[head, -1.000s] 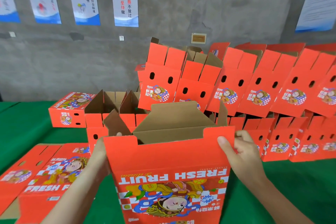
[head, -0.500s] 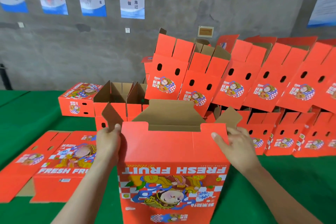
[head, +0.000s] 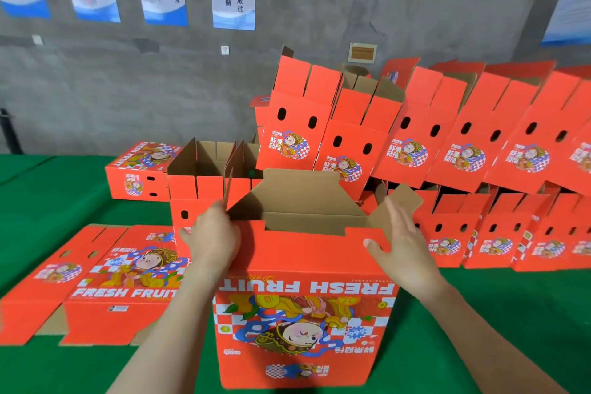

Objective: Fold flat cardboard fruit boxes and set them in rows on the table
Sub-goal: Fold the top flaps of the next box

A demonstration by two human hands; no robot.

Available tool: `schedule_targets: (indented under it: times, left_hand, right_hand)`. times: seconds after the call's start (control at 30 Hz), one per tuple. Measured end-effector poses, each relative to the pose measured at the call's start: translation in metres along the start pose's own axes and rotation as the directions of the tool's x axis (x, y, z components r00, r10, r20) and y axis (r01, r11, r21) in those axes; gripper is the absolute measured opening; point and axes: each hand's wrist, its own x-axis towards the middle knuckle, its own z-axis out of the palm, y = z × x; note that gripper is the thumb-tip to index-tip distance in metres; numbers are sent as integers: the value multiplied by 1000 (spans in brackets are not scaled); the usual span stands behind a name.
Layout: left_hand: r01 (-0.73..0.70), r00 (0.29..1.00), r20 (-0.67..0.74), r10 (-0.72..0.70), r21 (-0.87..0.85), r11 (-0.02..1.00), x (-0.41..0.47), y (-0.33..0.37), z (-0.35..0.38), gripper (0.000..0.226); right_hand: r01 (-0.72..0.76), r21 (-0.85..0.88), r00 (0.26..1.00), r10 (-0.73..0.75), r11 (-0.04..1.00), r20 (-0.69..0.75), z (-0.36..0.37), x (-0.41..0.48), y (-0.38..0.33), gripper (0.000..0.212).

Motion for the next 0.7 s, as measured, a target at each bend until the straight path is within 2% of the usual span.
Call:
schedule_targets:
  times: [0.07, 0.13, 0.17, 0.37, 0.5, 0.57, 0.63, 0.7]
  left_hand:
    - [-19, 1000, 6, 19, 74, 997, -2, 2, 1, 35]
    - [-36, 999, 6, 35, 101, 994, -2, 1, 2, 41]
    - [-52, 999, 10, 51, 107, 993, -2, 1, 0, 44]
    - [-174, 985, -19, 174, -15, 985, -3, -2, -5, 43]
    - [-253, 967, 36, 253, 15, 967, -4, -3, -4, 60]
    - [-265, 964, 37, 264, 32, 964, -4, -4, -4, 65]
    - [-300, 954, 17, 300, -7, 954, -6, -5, -7, 69]
    - [-418, 907, 17, 421, -78, 905, -6, -7, -6, 65]
  right_hand:
    - [43, -243, 999, -38, 969, 25, -5, 4, -3, 69]
    - [137, -498, 990, -130, 856, 47, -8, 11, -10, 68]
    - [179, -570, 984, -159, 802, 86, -10, 14, -16, 71]
    - [327, -787, 940, -97, 522, 326, -21, 34, -50, 87]
    - [497, -819, 863, -60, 287, 502, -9, 39, -73, 93]
    - [526, -792, 831, 12, 309, 556, -5, 42, -79, 95]
    - [520, -748, 799, 74, 412, 596, -7, 46, -78, 93]
    - [506, -697, 770, 98, 508, 631, -11, 49, -74, 92]
